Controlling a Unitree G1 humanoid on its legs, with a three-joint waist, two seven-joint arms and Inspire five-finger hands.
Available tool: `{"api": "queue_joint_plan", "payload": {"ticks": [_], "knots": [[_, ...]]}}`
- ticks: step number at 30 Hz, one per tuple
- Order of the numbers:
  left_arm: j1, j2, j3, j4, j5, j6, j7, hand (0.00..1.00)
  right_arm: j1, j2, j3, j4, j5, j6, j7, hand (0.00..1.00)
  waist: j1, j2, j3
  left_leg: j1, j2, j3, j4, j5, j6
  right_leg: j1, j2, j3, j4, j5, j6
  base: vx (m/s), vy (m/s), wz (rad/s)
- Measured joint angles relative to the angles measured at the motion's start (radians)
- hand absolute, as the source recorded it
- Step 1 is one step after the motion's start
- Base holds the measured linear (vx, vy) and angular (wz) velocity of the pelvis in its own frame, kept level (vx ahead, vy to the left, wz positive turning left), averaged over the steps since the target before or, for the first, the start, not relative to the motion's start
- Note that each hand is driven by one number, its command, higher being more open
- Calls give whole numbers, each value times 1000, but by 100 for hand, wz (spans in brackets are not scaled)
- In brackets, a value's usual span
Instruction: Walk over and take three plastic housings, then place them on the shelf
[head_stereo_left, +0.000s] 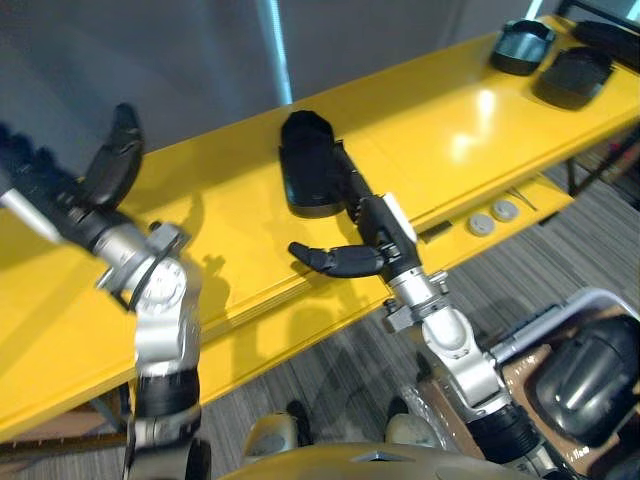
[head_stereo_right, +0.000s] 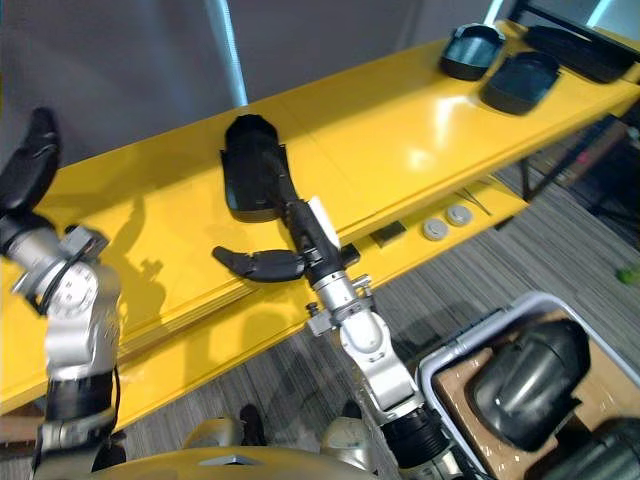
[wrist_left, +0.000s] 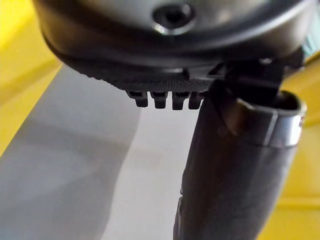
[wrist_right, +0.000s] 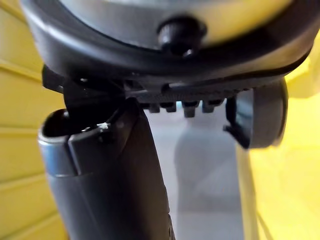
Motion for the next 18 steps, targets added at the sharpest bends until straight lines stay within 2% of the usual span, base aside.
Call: {"api": "queue_joint_plan", "payload": {"ticks": [3,6,9,13,15,18], "knots": [[135,-24,-37,-62,48,0,-54,100,-10,37,40,14,2,0,-17,100,37,-4,-11,-14,-10,-26,4,1,1,8,-6,-29,-12,-2,-2,-5,2,32],[229,-32,-68,-62,37,0,-169,100,-55,72,82,72,40,0,-22,100,61,-21,-23,-28,-21,-42,9,2,3,8,-16,-49,-12,-4,-6,-29,30,18],[287,-39,-80,-62,-42,-35,-328,100,-69,82,99,108,42,0,-39,100,70,-37,-32,-58,-30,-73,26,2,6,6,-23,-83,-11,-4,-5,-12,26,29],[340,-42,-96,-62,-113,-73,-468,100,-75,109,128,174,41,6,-86,100,98,-39,-36,-60,-37,-83,26,4,9,10,-32,-93,-7,-4,-5,-5,24,11],[363,-41,-102,-62,-155,-104,-552,100,-76,121,149,206,40,36,-126,100,103,-38,-39,-61,-40,-85,26,1,6,11,-34,-95,-3,-5,-7,-11,18,6],[367,-40,-136,-62,-240,-112,-690,100,-76,133,151,245,38,68,-171,100,107,-33,-45,-61,-40,-86,26,-3,3,9,-35,-98,6,-8,-10,0,0,0]]}}
